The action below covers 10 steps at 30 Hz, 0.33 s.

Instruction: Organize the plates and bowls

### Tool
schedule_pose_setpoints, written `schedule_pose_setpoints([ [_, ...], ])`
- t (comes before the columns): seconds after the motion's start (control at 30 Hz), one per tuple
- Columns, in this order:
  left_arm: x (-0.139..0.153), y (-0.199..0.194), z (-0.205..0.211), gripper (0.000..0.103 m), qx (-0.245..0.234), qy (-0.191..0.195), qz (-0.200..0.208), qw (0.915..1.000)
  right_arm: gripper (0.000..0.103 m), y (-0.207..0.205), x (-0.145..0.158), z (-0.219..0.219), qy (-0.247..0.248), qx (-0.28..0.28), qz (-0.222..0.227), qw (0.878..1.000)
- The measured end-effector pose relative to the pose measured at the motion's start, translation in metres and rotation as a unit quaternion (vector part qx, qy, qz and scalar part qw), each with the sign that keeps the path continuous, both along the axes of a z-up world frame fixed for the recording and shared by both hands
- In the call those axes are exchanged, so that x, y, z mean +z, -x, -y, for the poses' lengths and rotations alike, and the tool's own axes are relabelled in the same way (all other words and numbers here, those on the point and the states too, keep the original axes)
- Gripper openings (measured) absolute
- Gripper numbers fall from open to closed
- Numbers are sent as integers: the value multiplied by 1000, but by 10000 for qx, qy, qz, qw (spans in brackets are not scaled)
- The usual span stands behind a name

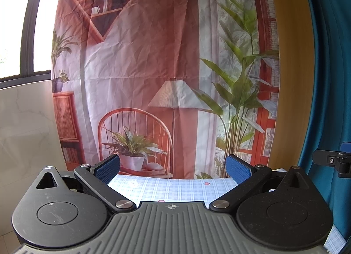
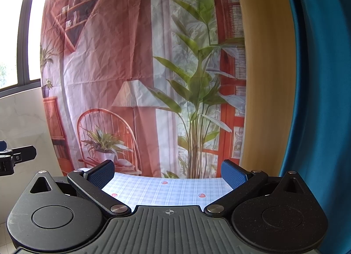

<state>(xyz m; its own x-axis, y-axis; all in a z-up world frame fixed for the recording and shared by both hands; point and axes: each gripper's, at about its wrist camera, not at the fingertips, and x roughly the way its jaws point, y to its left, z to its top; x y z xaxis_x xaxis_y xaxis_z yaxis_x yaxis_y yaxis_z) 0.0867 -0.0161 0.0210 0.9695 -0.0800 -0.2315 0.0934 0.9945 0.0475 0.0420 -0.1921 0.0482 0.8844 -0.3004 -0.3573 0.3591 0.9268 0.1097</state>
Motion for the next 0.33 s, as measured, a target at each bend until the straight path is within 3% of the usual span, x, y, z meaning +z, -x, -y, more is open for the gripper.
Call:
schedule_pose_setpoints([
  [0.33, -2, 0, -1, 103, -10, 15, 3, 10000, 103, 0, 1, 1, 7, -7, -9, 10000],
])
